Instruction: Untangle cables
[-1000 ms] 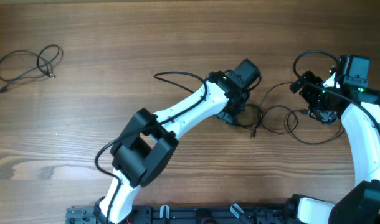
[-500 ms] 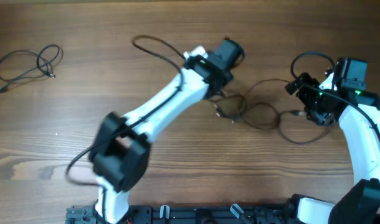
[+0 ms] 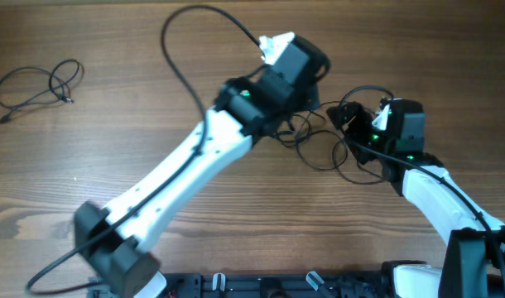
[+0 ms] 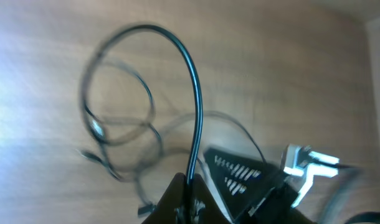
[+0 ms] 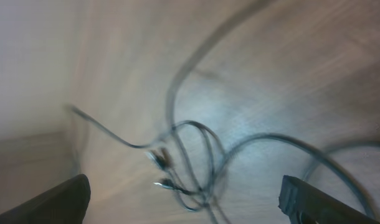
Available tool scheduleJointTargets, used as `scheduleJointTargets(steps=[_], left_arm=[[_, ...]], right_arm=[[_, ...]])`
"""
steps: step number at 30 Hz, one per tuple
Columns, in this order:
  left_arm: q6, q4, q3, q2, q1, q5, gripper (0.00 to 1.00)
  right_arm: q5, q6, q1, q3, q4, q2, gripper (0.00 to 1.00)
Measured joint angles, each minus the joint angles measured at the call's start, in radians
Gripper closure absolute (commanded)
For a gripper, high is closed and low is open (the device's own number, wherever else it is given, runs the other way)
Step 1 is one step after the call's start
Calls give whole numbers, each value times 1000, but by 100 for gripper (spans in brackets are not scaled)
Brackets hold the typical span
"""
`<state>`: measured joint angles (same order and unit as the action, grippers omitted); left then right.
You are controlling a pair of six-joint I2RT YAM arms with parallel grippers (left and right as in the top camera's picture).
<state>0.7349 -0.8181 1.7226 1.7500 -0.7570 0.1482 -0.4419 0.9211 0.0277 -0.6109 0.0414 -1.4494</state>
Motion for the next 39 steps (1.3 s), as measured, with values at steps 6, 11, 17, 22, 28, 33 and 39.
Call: scheduleJointTargets(steps=[6, 11, 17, 22, 28, 33, 39], left_arm=[[-174, 164, 3, -411, 242, 298, 95], [-180, 288, 8, -593, 593, 394, 95], [-37, 246, 10, -597, 879, 415, 96], [248, 54, 10, -523, 930, 415, 96], [286, -27, 11, -388, 941, 292, 96], [262, -292, 11, -262, 939, -42, 96], [257, -439, 10, 1, 844, -235, 96]], right_arm=[[208, -11, 12, 3, -199, 0, 0], [322, -53, 12, 5, -260, 0, 0], [407, -89, 17, -14, -232, -57, 0], [444, -85, 17, -53, -212, -118, 1], [446, -98, 17, -60, -203, -129, 0], [446, -108, 17, -60, -193, -133, 0], [442, -111, 17, -60, -193, -134, 0]])
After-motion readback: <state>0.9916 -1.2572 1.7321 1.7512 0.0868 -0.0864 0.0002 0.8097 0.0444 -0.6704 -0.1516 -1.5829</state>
